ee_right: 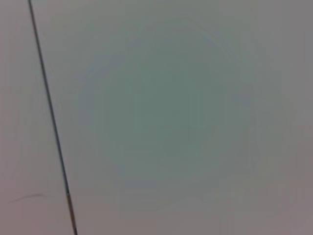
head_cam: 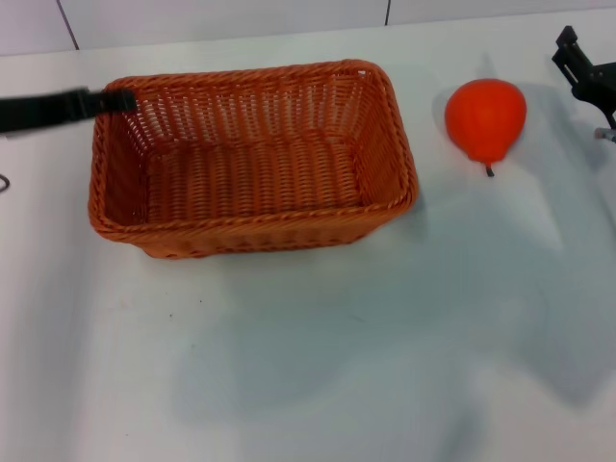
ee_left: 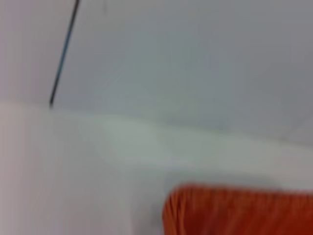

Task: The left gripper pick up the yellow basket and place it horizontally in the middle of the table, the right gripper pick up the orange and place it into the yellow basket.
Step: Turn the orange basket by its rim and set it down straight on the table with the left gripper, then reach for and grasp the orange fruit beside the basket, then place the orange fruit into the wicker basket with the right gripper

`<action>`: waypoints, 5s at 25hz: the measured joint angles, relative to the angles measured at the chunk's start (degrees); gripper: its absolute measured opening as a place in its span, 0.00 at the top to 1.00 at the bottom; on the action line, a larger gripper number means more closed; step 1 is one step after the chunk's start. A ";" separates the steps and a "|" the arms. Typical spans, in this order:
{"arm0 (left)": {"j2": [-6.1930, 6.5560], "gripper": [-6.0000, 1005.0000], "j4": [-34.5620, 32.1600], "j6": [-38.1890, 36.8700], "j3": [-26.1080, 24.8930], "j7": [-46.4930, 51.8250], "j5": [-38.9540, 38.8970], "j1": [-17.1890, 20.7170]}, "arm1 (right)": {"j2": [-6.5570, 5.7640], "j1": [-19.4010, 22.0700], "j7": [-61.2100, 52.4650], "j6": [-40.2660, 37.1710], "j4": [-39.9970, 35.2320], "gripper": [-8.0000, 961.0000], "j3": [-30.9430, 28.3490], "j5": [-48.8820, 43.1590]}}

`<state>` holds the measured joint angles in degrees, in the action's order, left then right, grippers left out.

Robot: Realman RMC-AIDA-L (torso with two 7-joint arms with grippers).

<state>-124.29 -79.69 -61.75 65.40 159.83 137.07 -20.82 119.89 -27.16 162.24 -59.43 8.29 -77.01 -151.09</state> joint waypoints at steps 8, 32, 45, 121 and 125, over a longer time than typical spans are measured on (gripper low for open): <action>-0.10 0.11 -1.95 20.05 3.83 -12.00 -13.18 6.02 | 0.24 -0.07 -0.15 1.44 0.85 0.04 5.82 0.00; 0.32 0.11 24.08 110.05 33.34 -17.48 -10.26 8.08 | 0.01 -0.09 -0.17 10.33 2.21 0.03 12.32 0.01; 1.18 0.12 42.01 126.88 34.79 1.64 -5.26 4.42 | -0.19 -1.47 -0.12 13.77 2.08 0.05 12.32 0.09; 3.28 0.12 54.73 122.64 30.47 5.23 -5.06 0.52 | 0.17 -7.31 -0.12 7.97 19.32 0.67 34.82 -0.08; 3.45 0.12 54.73 122.41 30.48 5.23 -5.06 0.09 | 0.17 -6.82 -0.19 7.97 19.32 0.71 36.73 -0.08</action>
<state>-120.84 -24.96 60.66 95.88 165.06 132.01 -20.74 120.06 -33.97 162.05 -51.45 27.61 -40.28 -151.17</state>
